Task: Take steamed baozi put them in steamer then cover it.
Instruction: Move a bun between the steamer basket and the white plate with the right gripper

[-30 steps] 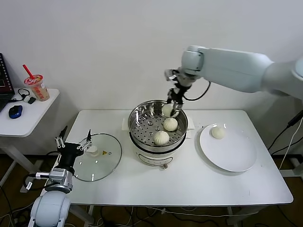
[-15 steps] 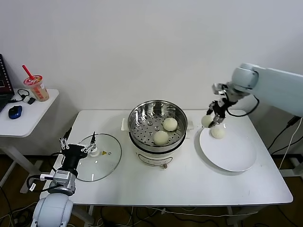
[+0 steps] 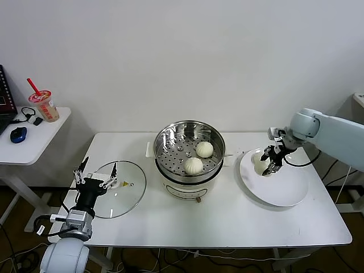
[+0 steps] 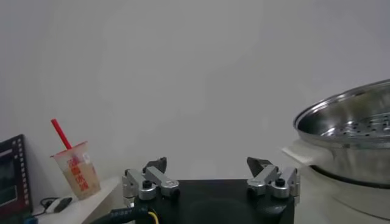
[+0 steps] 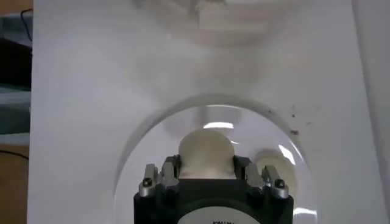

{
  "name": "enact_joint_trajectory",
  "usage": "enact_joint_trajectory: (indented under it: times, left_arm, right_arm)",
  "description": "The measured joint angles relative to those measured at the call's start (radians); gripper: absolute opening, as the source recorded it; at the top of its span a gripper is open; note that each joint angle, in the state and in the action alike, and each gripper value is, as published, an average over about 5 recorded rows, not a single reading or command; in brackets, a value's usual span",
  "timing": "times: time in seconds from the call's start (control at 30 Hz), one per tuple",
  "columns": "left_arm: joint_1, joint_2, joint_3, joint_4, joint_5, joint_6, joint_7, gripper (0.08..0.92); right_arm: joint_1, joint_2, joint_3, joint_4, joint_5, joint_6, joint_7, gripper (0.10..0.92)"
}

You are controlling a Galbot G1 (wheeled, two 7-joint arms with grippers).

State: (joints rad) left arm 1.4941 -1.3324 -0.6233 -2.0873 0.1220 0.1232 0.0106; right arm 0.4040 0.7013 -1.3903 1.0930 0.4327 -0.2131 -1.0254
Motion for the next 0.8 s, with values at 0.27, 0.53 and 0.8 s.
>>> enact_joint_trajectory:
  times: [0.27,0.53,0.8]
  left_arm:
    - [0.015,-0.011,0.003,-0.017,0.014,0.006,0.001,0.823]
    - [0.023,-0.022,0.012,-0.024,0.023,0.014,0.000,0.823]
    - [0.023,-0.027,0.017,-0.027,0.024,0.020,-0.001,0.823]
  right_arm:
    - [-0.106,0.037,0.085,-0.060,-0.045,0.012,0.001,0.585]
    - [-0.173,0.067,0.144,-0.094,-0.070,0.018,0.002,0.590]
    - [-0.206,0.075,0.172,-0.102,-0.083,0.024,0.005,0.608]
